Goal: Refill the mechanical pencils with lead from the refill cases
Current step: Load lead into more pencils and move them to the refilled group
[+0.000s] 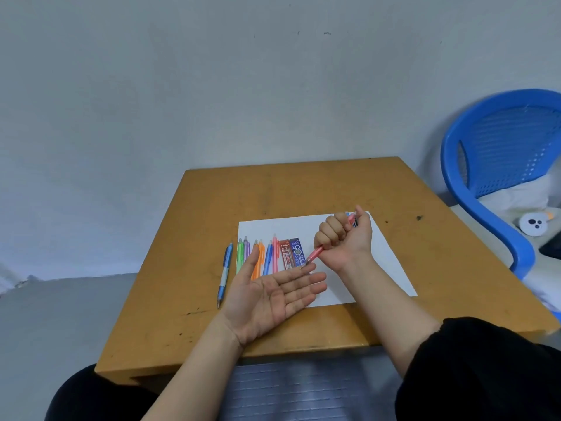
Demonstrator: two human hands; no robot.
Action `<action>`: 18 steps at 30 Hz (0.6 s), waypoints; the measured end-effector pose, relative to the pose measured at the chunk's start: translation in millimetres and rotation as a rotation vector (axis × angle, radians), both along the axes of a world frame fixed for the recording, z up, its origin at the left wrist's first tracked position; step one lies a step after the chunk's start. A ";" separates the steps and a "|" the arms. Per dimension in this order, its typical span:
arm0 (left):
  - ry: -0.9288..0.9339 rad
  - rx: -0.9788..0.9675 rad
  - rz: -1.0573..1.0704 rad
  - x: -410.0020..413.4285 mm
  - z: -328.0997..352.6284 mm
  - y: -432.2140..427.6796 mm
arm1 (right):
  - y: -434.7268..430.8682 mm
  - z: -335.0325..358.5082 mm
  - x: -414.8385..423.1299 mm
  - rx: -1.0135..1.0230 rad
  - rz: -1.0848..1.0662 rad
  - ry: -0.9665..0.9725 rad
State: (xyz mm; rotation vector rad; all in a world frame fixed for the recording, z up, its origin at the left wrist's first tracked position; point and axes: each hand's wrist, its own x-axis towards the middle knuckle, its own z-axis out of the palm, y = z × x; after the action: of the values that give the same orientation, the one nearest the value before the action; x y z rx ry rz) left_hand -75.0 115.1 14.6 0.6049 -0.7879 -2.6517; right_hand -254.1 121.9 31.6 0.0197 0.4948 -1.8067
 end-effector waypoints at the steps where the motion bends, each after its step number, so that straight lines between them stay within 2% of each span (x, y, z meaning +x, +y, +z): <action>1: -0.005 -0.011 -0.006 0.2 0.2 0.9 | -0.5 0.1 0.0 -0.006 0.004 -0.007; 18: -0.016 0.029 -0.027 1.1 1.5 1.9 | 1.0 -4.0 -2.5 -0.014 0.022 -0.029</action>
State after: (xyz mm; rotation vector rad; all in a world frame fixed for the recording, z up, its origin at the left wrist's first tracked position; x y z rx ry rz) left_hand -73.9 117.0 16.1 0.6280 -0.7684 -2.6902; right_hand -256.6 122.9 27.6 0.0304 0.4595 -1.7857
